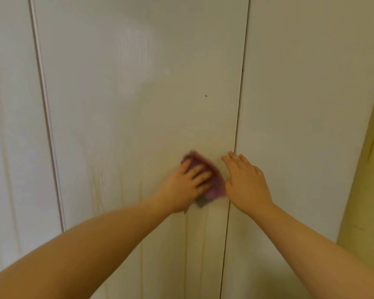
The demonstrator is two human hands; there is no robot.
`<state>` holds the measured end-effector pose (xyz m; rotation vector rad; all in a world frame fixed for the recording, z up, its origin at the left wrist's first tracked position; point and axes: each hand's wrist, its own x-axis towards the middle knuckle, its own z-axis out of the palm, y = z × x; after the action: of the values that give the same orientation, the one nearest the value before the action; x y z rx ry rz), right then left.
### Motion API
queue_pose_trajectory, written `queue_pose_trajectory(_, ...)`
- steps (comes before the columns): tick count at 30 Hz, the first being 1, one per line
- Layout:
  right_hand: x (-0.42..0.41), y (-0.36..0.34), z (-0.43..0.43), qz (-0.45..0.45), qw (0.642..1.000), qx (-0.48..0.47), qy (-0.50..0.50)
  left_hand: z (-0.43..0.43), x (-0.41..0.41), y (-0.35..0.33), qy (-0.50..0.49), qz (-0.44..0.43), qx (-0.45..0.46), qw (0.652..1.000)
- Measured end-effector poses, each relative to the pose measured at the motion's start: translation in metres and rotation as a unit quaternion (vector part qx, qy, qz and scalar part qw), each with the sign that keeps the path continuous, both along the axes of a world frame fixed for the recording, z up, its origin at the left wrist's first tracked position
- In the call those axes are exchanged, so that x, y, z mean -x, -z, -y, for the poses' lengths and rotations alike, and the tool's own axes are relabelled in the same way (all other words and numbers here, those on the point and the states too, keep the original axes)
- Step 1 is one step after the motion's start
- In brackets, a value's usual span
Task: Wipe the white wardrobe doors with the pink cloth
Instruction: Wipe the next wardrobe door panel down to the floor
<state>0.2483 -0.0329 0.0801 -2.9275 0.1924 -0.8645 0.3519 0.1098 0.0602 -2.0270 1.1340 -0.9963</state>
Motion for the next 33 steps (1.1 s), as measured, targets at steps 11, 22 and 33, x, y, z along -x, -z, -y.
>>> queue_pose_trajectory(11,-0.014,0.001,-0.026,0.004,1.000,-0.009,0.005,-0.023,-0.001,0.002,-0.026,-0.039,-0.049,0.998)
queue_pose_trajectory(22,-0.019,0.008,-0.013,-0.077,0.991,-0.070,0.080,-0.070,-0.035,0.002,0.089,0.047,0.006,0.995)
queue_pose_trajectory(33,-0.020,0.010,-0.021,-0.075,0.987,-0.124,0.066,-0.093,-0.033,-0.006,0.141,0.058,0.023,0.988)
